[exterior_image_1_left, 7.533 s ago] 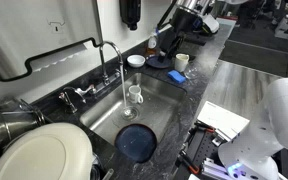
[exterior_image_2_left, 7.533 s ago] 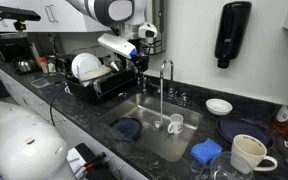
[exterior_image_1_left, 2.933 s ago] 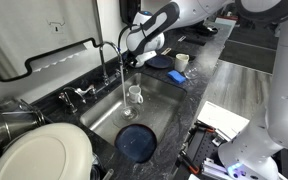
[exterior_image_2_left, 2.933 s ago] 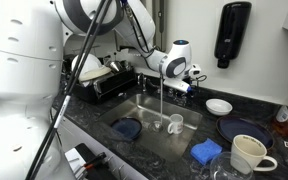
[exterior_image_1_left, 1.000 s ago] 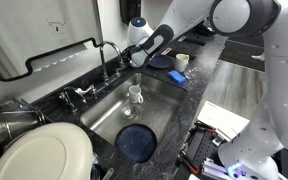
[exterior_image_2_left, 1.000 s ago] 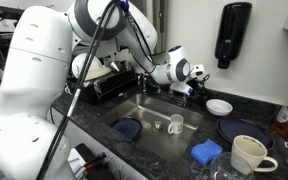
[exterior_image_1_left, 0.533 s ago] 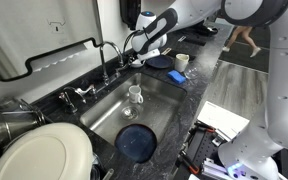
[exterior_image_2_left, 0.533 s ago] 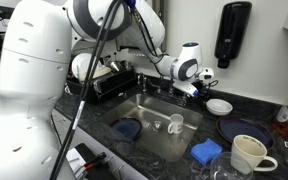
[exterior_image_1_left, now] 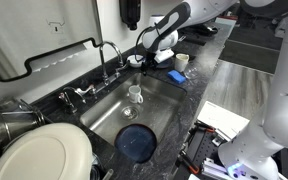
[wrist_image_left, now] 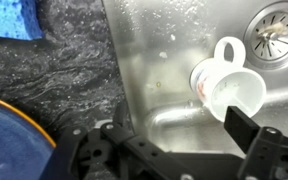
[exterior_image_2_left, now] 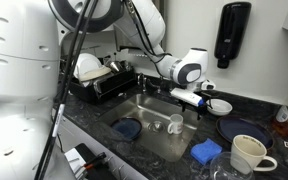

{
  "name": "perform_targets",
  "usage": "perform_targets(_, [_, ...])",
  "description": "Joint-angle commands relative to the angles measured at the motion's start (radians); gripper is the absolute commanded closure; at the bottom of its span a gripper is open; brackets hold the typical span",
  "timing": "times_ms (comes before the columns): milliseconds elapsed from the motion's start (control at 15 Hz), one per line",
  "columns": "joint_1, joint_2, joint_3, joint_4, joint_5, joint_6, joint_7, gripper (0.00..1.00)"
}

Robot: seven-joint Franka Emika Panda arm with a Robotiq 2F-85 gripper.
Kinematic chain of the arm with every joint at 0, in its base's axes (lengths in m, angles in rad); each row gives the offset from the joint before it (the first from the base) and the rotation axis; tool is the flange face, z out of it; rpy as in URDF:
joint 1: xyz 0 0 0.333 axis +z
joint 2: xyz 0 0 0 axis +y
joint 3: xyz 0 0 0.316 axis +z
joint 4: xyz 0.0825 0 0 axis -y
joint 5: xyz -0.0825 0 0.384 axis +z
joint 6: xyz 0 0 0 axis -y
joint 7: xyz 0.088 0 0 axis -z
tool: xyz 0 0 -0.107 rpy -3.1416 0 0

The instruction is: Close the faucet using the faucet handle on the right

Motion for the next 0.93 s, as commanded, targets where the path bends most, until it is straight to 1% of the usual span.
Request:
perform_targets(0, [0.004,-0.079,0.056,-0.183,0.015,0.121,-0.118,0.00])
perform_targets(133, [0.007,-0.082,0.091,-0.254,0.048,0.226,-0.139,0.00])
perform_targets(267, [-0.005,-0.085,0.135,-0.324,0.117,0.341,-0.148,0.00])
perform_targets(467, [-0.057,-0.073,0.251,-0.410,0.285,0.505,-0.207,0.00])
perform_targets(667, [-0.119,-0.045,0.372,-0.440,0.438,0.618,-0.283,0.00])
perform_targets(800, [-0.125,-0.024,0.393,-0.443,0.456,0.670,-0.298,0.00])
perform_targets(867, [-0.115,-0.022,0.380,-0.452,0.438,0.692,-0.297,0.00])
